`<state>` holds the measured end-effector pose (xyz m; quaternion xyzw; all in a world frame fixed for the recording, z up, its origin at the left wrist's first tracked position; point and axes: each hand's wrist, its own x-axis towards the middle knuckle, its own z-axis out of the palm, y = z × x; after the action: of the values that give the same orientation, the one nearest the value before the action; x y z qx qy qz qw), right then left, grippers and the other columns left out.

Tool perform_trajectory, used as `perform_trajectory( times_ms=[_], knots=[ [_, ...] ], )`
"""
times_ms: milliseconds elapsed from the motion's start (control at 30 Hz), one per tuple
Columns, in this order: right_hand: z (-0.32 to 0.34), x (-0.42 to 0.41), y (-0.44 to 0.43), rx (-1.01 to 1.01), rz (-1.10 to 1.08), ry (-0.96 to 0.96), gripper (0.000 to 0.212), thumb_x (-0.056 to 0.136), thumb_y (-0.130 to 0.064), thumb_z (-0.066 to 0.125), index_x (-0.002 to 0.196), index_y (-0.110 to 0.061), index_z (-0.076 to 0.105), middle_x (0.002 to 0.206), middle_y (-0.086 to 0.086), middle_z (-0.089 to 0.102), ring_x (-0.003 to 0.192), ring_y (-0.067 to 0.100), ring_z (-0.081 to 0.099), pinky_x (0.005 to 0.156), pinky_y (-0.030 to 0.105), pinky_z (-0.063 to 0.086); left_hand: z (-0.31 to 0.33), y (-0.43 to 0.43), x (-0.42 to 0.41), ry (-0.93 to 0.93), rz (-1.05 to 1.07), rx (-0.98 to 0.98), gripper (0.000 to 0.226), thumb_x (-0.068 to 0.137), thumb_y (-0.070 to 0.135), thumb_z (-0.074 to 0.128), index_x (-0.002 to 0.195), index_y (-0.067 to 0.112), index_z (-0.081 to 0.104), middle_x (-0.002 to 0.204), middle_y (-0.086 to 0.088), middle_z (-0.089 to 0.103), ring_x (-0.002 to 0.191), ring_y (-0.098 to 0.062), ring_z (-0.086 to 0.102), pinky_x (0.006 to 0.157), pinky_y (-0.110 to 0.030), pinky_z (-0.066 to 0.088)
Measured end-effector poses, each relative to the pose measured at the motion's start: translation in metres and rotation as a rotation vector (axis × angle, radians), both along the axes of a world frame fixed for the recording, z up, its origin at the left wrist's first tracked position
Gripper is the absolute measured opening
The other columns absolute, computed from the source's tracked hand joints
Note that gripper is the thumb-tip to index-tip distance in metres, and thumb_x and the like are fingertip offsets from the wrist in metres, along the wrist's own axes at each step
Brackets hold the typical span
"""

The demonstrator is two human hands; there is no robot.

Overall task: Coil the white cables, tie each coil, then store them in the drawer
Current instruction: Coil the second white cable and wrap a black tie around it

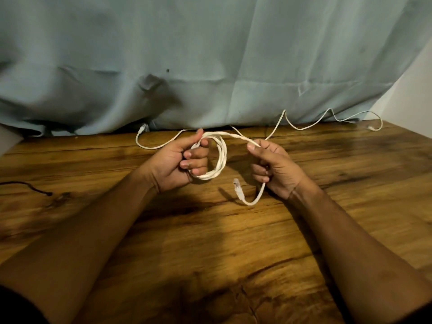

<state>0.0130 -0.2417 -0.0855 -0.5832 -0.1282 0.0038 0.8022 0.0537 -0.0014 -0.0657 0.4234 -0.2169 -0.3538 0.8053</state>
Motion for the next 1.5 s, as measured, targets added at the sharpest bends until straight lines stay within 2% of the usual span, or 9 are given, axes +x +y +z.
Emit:
perform_trajectory(
  times_ms=[200,333,433,600,733,900,1100,1267,1500],
  knots=[
    [-0.015,0.016,0.002,-0.072,-0.314,-0.014,0.016,0.103,-0.014,0.060,0.114,-0.007,0.070,0.071,0.002,0.059,0.045,0.010,0.040,0.040,0.020,0.034,0.001,0.009,0.008,0.073,0.115,-0.154,0.026,0.103,0.035,0.043,0.084,0.019,0.052,0.048,0.007,0.037,0.036,-0.005,0.037,0.050,-0.018,0.041],
    [-0.018,0.012,0.014,-0.283,-0.430,-0.099,0.016,0.104,0.000,0.052,0.110,-0.015,0.055,0.083,0.012,0.068,0.052,0.024,0.053,0.044,0.029,0.043,-0.002,0.005,0.010,0.093,0.222,-0.183,0.023,0.102,0.033,0.046,0.086,0.019,0.054,0.054,0.009,0.046,0.043,-0.003,0.045,0.054,-0.021,0.048],
    [-0.018,0.008,0.021,-0.501,-0.396,-0.150,0.020,0.103,0.005,0.051,0.102,-0.013,0.057,0.080,0.008,0.069,0.053,0.013,0.057,0.041,0.028,0.046,-0.001,0.001,0.011,0.138,0.361,-0.213,0.026,0.105,0.031,0.048,0.084,0.018,0.058,0.064,0.009,0.059,0.050,-0.003,0.054,0.055,-0.022,0.050],
    [-0.025,0.012,0.022,-0.757,-0.236,-0.222,0.018,0.105,-0.013,0.056,0.106,-0.017,0.073,0.074,-0.001,0.073,0.055,0.015,0.058,0.053,0.032,0.046,0.001,0.001,0.011,0.216,0.495,-0.250,0.030,0.107,0.030,0.047,0.085,0.014,0.060,0.084,-0.004,0.077,0.062,-0.011,0.071,0.059,-0.025,0.059],
    [-0.026,0.012,0.025,-0.998,-0.209,-0.346,0.022,0.097,-0.024,0.064,0.114,-0.031,0.076,0.097,-0.010,0.078,0.088,0.008,0.073,0.081,0.043,0.061,0.001,0.001,0.012,0.221,0.538,-0.256,0.029,0.107,0.029,0.047,0.086,0.014,0.059,0.093,-0.010,0.079,0.074,-0.018,0.076,0.063,-0.031,0.063],
    [-0.021,0.004,0.037,-1.010,-0.230,-0.483,0.017,0.094,-0.035,0.070,0.107,-0.030,0.079,0.094,-0.014,0.078,0.087,0.004,0.072,0.080,0.042,0.059,-0.003,-0.003,0.013,0.202,0.550,-0.185,0.030,0.109,0.032,0.042,0.092,0.015,0.059,0.097,-0.011,0.079,0.081,-0.019,0.078,0.075,-0.032,0.062],
    [-0.021,0.004,0.039,-0.973,-0.237,-0.479,0.017,0.092,-0.032,0.072,0.108,-0.028,0.077,0.092,-0.011,0.077,0.081,0.010,0.072,0.074,0.046,0.061,-0.008,-0.004,0.018,0.199,0.568,-0.168,0.033,0.110,0.034,0.038,0.132,0.014,0.050,0.092,-0.007,0.080,0.080,-0.016,0.078,0.072,-0.029,0.062],
    [-0.018,0.002,0.042,-1.036,-0.273,-0.540,0.017,0.096,-0.036,0.068,0.108,-0.028,0.077,0.093,-0.014,0.075,0.085,0.004,0.068,0.075,0.043,0.058,-0.007,-0.012,0.011,0.157,0.575,-0.092,0.040,0.110,0.033,0.036,0.113,0.005,0.066,0.084,-0.004,0.079,0.071,-0.012,0.076,0.065,-0.025,0.062],
    [-0.016,0.002,0.043,-1.116,-0.307,-0.660,0.020,0.101,-0.033,0.056,0.104,-0.020,0.071,0.093,-0.008,0.067,0.088,0.012,0.062,0.077,0.045,0.052,-0.009,-0.020,0.005,0.086,0.574,-0.046,0.039,0.111,0.030,0.037,0.100,0.007,0.065,0.076,-0.003,0.076,0.067,-0.013,0.074,0.066,-0.028,0.062]
  ],
)
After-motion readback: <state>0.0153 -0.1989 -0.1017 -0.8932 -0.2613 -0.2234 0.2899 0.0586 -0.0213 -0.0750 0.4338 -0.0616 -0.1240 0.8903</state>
